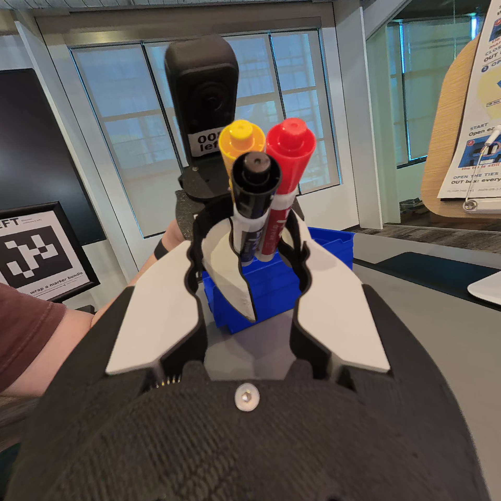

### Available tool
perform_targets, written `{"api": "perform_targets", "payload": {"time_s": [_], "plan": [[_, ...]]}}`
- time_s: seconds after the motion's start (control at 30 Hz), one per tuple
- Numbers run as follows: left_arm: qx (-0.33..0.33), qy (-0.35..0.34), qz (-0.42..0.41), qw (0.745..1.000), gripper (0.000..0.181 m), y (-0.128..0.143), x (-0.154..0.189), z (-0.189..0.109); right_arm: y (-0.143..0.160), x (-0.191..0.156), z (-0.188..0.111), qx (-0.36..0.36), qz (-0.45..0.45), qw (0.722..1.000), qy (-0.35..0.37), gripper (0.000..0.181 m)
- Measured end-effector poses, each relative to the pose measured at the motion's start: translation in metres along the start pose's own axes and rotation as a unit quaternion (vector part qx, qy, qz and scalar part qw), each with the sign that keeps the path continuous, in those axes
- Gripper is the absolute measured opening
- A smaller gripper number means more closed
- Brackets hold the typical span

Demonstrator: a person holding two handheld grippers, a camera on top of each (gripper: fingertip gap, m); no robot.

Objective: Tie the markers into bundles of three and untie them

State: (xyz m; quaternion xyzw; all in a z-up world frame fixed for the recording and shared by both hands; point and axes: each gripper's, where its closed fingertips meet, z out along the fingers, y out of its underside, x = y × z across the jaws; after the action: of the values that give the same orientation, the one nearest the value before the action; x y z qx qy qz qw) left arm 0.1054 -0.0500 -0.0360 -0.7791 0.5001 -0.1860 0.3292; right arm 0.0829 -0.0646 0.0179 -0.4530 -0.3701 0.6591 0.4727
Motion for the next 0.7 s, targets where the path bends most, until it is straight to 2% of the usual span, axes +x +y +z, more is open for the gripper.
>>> {"api": "perform_targets", "payload": {"time_s": [0.7], "plan": [[-0.001,0.003,-0.005,1.000,0.042,0.0021,-0.0002,-0.0013,0.0045,-0.0032,-0.0046,-0.011,0.002,1.000,-0.025,0.041]]}}
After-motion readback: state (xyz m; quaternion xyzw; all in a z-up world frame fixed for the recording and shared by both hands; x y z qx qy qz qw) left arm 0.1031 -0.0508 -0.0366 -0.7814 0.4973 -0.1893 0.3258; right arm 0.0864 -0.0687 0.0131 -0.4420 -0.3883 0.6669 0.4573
